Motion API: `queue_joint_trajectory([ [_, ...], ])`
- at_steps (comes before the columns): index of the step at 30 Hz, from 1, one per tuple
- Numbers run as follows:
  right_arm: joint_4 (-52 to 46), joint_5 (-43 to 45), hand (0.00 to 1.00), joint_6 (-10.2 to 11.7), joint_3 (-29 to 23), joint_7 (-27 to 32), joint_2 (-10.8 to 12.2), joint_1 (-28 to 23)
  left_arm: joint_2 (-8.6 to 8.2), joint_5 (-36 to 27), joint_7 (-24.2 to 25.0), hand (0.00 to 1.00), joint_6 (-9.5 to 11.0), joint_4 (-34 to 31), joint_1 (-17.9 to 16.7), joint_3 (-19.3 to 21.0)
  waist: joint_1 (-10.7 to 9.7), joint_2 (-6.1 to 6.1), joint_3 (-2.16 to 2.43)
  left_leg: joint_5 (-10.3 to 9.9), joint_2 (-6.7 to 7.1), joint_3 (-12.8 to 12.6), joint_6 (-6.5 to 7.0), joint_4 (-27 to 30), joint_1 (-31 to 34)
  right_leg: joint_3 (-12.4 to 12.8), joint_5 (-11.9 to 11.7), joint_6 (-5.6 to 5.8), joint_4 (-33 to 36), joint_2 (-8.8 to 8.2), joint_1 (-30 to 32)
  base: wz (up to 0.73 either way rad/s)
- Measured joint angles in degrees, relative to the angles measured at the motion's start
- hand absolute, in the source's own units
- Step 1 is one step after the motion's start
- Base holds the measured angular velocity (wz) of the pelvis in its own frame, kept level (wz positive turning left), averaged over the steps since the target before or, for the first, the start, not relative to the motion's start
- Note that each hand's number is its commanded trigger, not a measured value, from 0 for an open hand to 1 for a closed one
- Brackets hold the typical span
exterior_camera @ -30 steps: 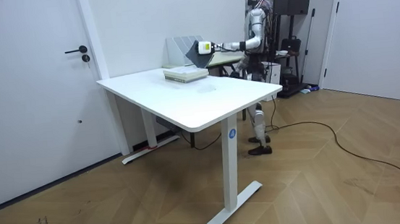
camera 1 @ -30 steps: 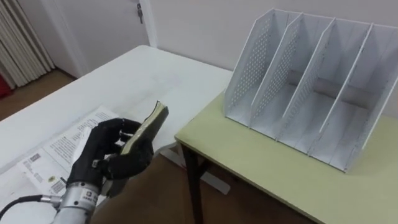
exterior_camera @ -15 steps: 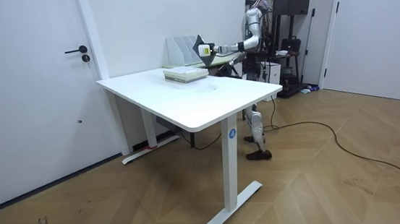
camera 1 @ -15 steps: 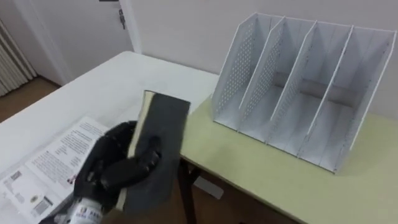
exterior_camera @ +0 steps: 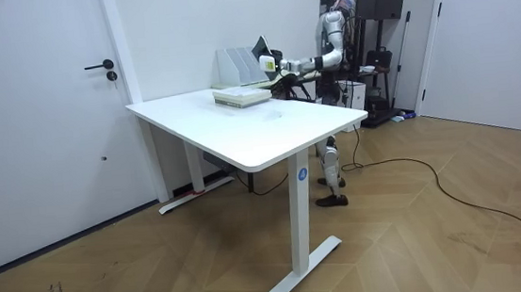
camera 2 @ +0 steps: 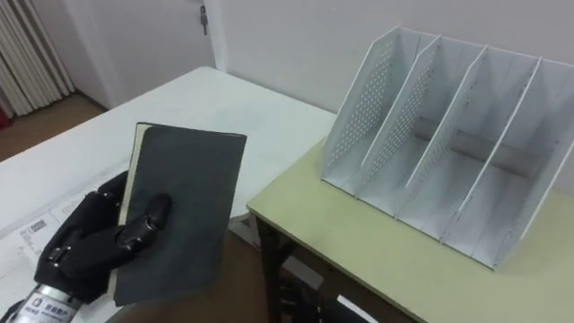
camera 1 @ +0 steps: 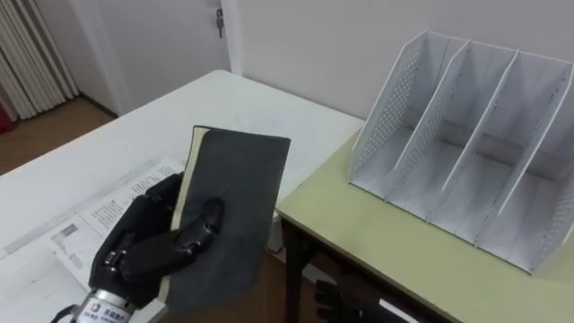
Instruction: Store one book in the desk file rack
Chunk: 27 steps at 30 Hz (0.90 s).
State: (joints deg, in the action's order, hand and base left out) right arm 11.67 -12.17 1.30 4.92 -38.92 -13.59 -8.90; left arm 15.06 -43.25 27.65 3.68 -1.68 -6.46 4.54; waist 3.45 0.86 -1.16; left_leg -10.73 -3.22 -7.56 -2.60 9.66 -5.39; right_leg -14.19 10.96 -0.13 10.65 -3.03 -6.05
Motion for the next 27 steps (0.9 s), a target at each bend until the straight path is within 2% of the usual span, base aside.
queue_joint_trajectory([
  [7,-1.67,-3.82,0.00,-0.18,-3.15,-1.30,-0.08,0.01,-0.01,0.02,1.29,1.00,-1.68,0.00,-0.74,0.00,0.06,-0.16,0.07,0.04,-0.01,-0.04,0.06,0.20,0.05,-0.05,0.15,0.02,-0.01,0.03,-0.02,0.00],
  [14,-4.93,-8.38,0.00,-0.77,-4.09,-2.74,0.01,0.01,-0.02,0.00,5.20,1.00,-2.59,0.02,-0.73,0.00,-0.01,-0.28,0.16,0.04,-0.09,-0.30,0.06,1.15,0.81,-0.20,0.14,0.02,0.10,0.11,0.03,0.01],
  [18,-7.51,-10.89,0.00,-2.73,-4.26,-5.15,-0.01,0.07,-0.10,-4.34,8.77,1.00,-4.37,0.01,-0.84,0.01,0.13,-0.44,0.23,0.04,-0.15,-0.20,0.06,1.32,0.88,0.02,0.14,0.02,0.24,-0.11,0.20,0.01],
  [22,-10.16,-14.39,0.00,-4.98,-4.48,-8.24,0.00,0.07,-0.13,-8.19,11.54,1.00,-5.13,0.01,-0.82,0.01,0.01,-0.66,0.39,0.01,-0.12,-0.12,0.07,2.08,1.38,-0.01,0.14,0.02,0.34,-0.26,0.29,0.01],
  [27,-12.12,-20.45,0.00,-6.43,-4.44,-11.60,0.06,0.07,-0.06,-11.02,13.60,1.00,-6.25,0.04,-0.81,-0.22,-0.01,-0.76,0.45,0.00,-0.08,-0.25,0.09,2.17,1.57,-0.08,0.15,0.01,0.96,-0.38,0.43,0.02],
])
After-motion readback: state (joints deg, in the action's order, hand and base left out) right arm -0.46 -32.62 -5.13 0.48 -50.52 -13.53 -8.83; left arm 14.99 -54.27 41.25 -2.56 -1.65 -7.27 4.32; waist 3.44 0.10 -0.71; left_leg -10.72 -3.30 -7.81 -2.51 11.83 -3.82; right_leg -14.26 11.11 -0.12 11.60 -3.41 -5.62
